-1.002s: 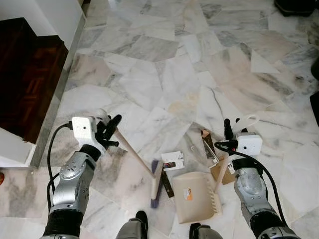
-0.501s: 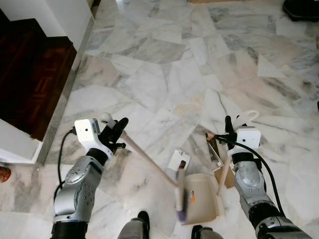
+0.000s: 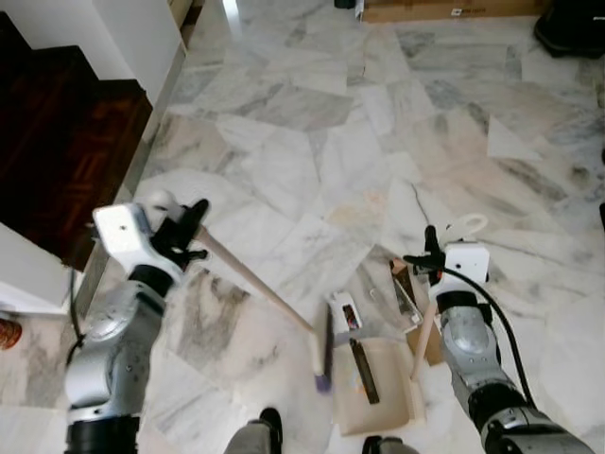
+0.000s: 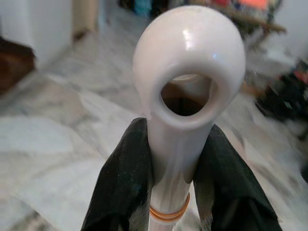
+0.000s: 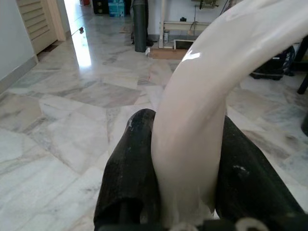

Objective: Sweep floor

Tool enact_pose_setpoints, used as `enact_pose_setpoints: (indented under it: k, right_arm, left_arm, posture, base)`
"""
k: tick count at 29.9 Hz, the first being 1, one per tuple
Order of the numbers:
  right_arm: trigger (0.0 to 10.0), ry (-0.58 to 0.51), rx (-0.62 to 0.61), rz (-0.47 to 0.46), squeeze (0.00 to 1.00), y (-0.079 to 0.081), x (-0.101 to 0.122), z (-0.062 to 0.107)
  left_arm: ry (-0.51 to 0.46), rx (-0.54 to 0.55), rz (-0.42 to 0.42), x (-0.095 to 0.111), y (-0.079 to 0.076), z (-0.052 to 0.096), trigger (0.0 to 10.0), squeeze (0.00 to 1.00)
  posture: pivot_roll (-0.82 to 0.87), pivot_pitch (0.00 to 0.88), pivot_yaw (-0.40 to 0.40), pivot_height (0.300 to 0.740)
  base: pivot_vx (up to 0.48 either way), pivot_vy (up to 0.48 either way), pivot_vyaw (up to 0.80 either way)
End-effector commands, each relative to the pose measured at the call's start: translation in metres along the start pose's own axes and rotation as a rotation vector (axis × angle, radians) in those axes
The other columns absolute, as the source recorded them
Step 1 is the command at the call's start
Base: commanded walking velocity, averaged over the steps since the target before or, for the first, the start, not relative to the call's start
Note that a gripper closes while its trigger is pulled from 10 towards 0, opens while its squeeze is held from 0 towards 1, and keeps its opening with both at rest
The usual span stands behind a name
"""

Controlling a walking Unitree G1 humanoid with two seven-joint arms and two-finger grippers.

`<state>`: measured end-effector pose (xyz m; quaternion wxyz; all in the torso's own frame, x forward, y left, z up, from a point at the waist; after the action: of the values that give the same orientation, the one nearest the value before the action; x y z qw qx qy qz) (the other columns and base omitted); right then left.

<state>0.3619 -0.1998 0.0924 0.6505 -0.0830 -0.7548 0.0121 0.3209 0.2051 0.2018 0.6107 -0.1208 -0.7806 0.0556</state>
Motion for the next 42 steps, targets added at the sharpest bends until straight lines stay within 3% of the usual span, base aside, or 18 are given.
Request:
enact_pose_setpoints:
  k: [1, 7, 11, 15, 18, 27, 34, 39, 42]
  right_arm:
    - [10.0, 0.065, 0.015, -0.003, 0.00, 0.007, -0.013, 0.006]
    - [10.0, 0.048, -0.030, -0.073, 0.00, 0.004, -0.007, 0.000]
    - [10.0, 0.036, -0.142, -0.294, 0.00, -0.007, -0.003, -0.004]
    - [10.0, 0.021, -0.151, -0.413, 0.00, -0.007, -0.001, -0.004]
    - [10.0, 0.013, -0.141, -0.451, 0.00, -0.006, 0.000, -0.005]
    - [10.0, -0.011, -0.123, -0.522, 0.00, -0.006, 0.007, -0.011]
    - [10.0, -0.067, -0.075, -0.545, 0.00, 0.003, 0.018, -0.013]
    - [10.0, -0.092, -0.078, -0.533, 0.00, 0.001, 0.020, -0.008]
    - [10.0, -0.109, -0.115, -0.458, 0.00, -0.010, 0.017, 0.000]
  left_arm:
    - [-0.090, 0.015, 0.006, 0.020, 0.005, 0.005, 10.0, 0.00]
    - [-0.084, 0.053, -0.070, 0.020, 0.017, 0.011, 10.0, 0.00]
    - [-0.054, 0.071, -0.160, 0.013, 0.024, 0.016, 10.0, 0.00]
    - [-0.047, 0.082, -0.177, 0.009, 0.026, 0.015, 10.0, 0.00]
    - [-0.052, 0.089, -0.187, 0.008, 0.027, 0.014, 10.0, 0.00]
    - [-0.065, 0.073, -0.199, 0.004, 0.025, 0.010, 10.0, 0.00]
    - [-0.097, 0.032, -0.055, 0.005, 0.014, 0.000, 10.0, 0.00]
    - [-0.131, 0.066, -0.175, 0.009, 0.018, -0.002, 10.0, 0.00]
    - [-0.129, 0.070, -0.291, 0.006, 0.020, 0.004, 10.0, 0.00]
  posture:
    - [0.18, 0.151, 0.111, 0.740]
    - [0.17, 0.131, 0.112, 0.740]
    - [0.15, 0.114, 0.120, 0.740]
    - [0.14, 0.101, 0.118, 0.740]
    - [0.14, 0.093, 0.116, 0.740]
    - [0.12, 0.054, 0.107, 0.740]
    - [0.10, 0.000, 0.095, 0.740]
    - [0.09, 0.000, 0.093, 0.740]
    - [0.07, 0.000, 0.090, 0.740]
  base:
    - [0.000, 0.000, 0.00]
    - [0.000, 0.000, 0.00]
    - [0.000, 0.000, 0.00]
    - [0.000, 0.000, 0.00]
    - [0.000, 0.000, 0.00]
    - [0.000, 0.000, 0.00]
    - [0.000, 0.000, 0.00]
    - [0.000, 0.000, 0.00]
    - [0.000, 0.000, 0.00]
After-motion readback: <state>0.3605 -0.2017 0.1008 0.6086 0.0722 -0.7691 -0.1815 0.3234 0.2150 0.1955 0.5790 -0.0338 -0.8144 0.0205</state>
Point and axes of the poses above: a point about 5 cm out from each wrist's last joint towards the gripper, its own z axis pointing back from the gripper into the wrist, its own x axis along the axis of the wrist's last joint, y = z × x, the point moved 3 cm from there along -z, pointing out of the wrist towards the gripper, and after that the axes turned 5 degrees about -z, right-handed, at the moved point
